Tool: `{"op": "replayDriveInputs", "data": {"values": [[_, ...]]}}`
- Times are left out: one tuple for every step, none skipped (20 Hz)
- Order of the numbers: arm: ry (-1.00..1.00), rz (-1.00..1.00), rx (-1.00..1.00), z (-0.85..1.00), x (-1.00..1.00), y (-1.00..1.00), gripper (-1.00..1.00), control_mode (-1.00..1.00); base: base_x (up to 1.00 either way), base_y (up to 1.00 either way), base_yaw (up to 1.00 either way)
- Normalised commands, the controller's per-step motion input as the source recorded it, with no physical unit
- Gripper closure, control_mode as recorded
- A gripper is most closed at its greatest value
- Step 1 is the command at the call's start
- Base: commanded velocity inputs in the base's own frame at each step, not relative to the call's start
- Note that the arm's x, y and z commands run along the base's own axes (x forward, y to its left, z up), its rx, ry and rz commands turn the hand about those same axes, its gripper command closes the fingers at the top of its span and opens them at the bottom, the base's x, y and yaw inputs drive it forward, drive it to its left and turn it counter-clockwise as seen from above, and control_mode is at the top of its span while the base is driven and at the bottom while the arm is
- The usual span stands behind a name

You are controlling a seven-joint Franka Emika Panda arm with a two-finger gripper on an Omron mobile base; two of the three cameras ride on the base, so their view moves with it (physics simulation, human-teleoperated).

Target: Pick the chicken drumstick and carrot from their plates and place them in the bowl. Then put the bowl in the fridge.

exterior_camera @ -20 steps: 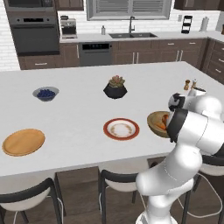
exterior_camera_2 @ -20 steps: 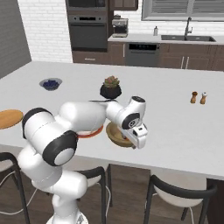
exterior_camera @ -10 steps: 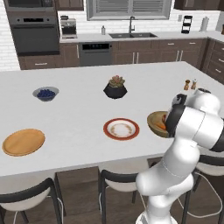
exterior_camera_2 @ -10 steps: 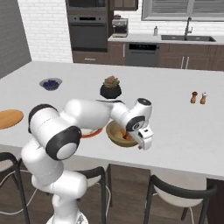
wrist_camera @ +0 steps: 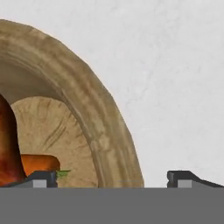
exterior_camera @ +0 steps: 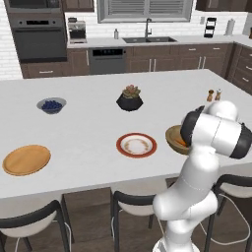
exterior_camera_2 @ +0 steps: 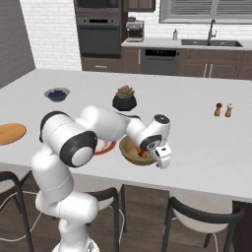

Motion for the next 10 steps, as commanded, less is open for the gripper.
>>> {"op": "replayDriveInputs", "data": {"values": [[0.00,-0.04,0.00,-0.41,0.21,0.00,-1.00,-1.00,0.00,0.00,0.00],[0.00,-0.03,0.00,-0.49,0.13,0.00,-1.00,-1.00,0.00,0.00,0.00],[0.00,-0.01,0.02,-0.46,0.07,0.00,-1.00,-1.00,0.00,0.00,0.00],[0.00,0.00,0.03,-0.36,0.07,0.00,-1.00,-1.00,0.00,0.00,0.00],[0.00,0.00,0.03,-0.24,0.10,0.00,1.00,-1.00,0.00,0.00,0.00],[0.00,0.00,0.05,-0.01,0.04,0.00,1.00,-1.00,0.00,0.00,0.00],[0.00,0.00,0.00,0.00,0.00,0.00,1.00,-1.00,0.00,0.00,0.00],[0.00,0.00,0.00,0.00,0.00,0.00,1.00,-1.00,0.00,0.00,0.00],[0.00,0.00,0.00,0.00,0.00,0.00,1.00,-1.00,0.00,0.00,0.00],[0.00,0.00,0.00,0.00,0.00,0.00,1.00,-1.00,0.00,0.00,0.00]]}}
